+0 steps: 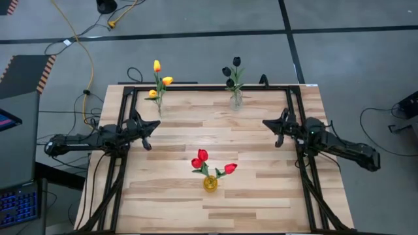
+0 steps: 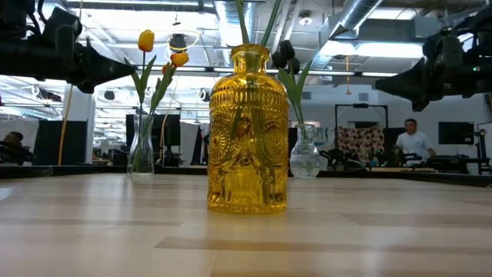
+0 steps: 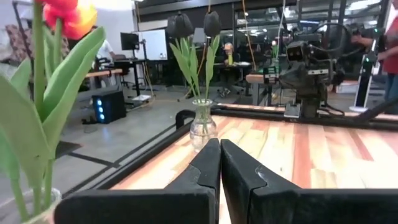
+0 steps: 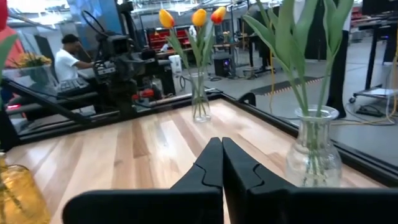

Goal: Sort flowers into vase by color
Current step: Return to Home Position

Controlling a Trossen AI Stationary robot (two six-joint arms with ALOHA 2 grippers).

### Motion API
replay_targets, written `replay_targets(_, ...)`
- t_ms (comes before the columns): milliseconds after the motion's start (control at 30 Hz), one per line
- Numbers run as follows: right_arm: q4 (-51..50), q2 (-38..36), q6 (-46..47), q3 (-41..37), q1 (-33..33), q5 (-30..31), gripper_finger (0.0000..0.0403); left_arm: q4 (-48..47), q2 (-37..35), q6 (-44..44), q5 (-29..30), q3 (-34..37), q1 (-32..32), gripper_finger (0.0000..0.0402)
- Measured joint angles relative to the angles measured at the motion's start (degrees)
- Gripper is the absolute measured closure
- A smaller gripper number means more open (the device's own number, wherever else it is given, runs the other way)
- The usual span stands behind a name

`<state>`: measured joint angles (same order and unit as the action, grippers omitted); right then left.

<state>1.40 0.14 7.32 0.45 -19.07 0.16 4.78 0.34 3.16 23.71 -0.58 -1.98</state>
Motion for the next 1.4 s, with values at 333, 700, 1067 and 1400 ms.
replay_targets(333, -0.3, 0.3, -0.3, 0.0, -1.8, 0.0, 0.0368, -0.5, 0.0, 11.6, -6.9, 0.0, 0.0, 0.0401)
replay_targets(700, -0.5, 0.3, -0.3, -0.1, -2.5, 0.0, 0.0365, -1.5, 0.0, 19.4, -12.5, 0.1, -0.3, 0.0401)
replay_targets(1067, -0.5, 0.3, -0.3, -0.1, -2.5, 0.0, 0.0364, -3.2, 0.0, 23.9, -21.8, 0.1, -8.8, 0.0401)
replay_targets(1400, -0.5, 0.3, -0.3, -0.1, -2.5, 0.0, 0.0364, -3.3, 3.9, 17.1, -23.3, 0.1, -11.3, 0.0401)
